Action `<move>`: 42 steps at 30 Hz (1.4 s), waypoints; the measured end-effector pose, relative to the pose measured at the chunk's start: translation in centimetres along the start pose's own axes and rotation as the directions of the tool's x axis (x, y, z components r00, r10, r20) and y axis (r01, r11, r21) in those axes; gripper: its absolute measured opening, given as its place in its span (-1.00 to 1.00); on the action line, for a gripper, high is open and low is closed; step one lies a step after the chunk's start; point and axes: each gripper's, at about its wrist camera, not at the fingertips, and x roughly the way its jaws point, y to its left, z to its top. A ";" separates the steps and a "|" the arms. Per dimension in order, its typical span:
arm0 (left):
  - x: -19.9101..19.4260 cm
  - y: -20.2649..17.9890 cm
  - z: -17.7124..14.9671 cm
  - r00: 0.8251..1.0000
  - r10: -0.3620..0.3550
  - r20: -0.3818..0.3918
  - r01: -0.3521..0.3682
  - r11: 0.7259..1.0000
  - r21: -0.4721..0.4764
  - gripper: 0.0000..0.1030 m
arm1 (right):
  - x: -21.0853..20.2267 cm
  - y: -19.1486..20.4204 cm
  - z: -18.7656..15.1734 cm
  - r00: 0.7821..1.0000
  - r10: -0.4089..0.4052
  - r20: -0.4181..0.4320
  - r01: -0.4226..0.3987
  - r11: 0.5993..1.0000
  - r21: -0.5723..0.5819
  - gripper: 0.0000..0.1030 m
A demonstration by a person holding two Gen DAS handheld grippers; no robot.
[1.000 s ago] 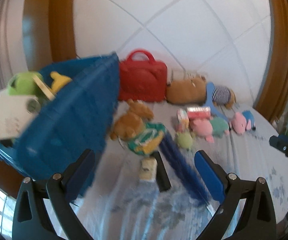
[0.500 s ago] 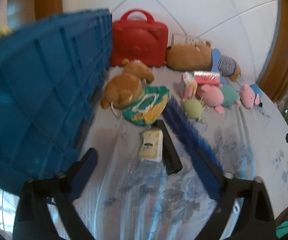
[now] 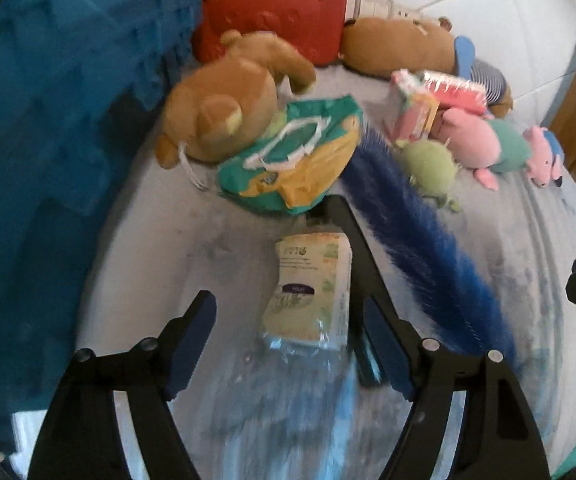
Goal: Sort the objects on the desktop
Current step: 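Grasp the snack packet with the left tool while the right tool reaches the black tube, then lift the snack packet with the left tool while the right tool grasps the black tube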
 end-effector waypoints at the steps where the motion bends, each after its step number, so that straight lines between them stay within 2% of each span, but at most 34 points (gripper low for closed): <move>1: 1.0 -0.1 0.0 1.000 -0.003 -0.008 0.003 1.000 0.005 0.48 | 0.7 0.0 0.2 1.000 0.000 -0.004 0.000 1.000 0.000 0.29; 3: 2.0 0.3 0.1 1.000 -0.020 0.008 0.020 1.000 -0.001 0.48 | 1.9 0.3 0.4 1.000 0.002 -0.013 -0.002 1.000 0.001 0.29; 5: 2.6 1.0 0.2 1.000 -0.029 0.002 0.029 1.000 -0.011 -0.01 | 3.0 0.7 0.6 1.000 0.001 -0.025 -0.001 1.000 -0.002 0.28; 6: 2.8 1.4 0.1 0.999 -0.037 -0.015 0.037 0.999 -0.012 -0.40 | 3.5 1.1 0.6 0.999 -0.001 -0.036 0.001 1.000 -0.012 0.14; 7: 2.8 2.0 -0.1 0.998 -0.049 -0.025 0.049 0.999 -0.015 -0.41 | 4.0 1.7 0.6 0.999 -0.001 -0.046 0.000 1.000 -0.023 -0.13; 10: 1.8 3.1 -1.2 0.999 -0.029 -0.035 0.029 1.000 -0.006 -0.43 | 5.5 3.8 0.5 0.998 0.016 -0.067 -0.020 0.999 -0.045 -0.28; 18: -0.2 6.0 -4.7 0.999 0.021 -0.049 -0.022 0.999 -0.025 -0.43 | 9.5 9.1 0.5 0.991 0.046 -0.126 -0.058 0.993 -0.101 -0.28; 22: -0.3 5.8 -5.1 0.998 0.043 -0.039 -0.043 0.999 0.004 -0.43 | 11.6 10.2 0.4 0.988 0.023 -0.155 -0.041 0.993 -0.114 -0.28; 27: 0.1 6.3 -5.1 0.999 0.028 -0.034 -0.029 0.999 -0.019 -0.43 | 13.8 11.2 0.3 0.983 -0.012 -0.182 -0.016 0.988 -0.152 -0.27; 32: 0.5 6.2 -4.8 0.999 0.030 -0.030 -0.031 0.999 -0.026 -0.40 | 14.0 11.8 0.1 0.985 -0.045 -0.168 0.009 0.979 -0.205 -0.26; 42: 0.8 6.1 -4.7 0.999 0.037 -0.026 -0.038 0.999 -0.034 -0.38 | 13.2 11.4 0.0 0.987 -0.044 -0.156 0.011 0.979 -0.205 -0.27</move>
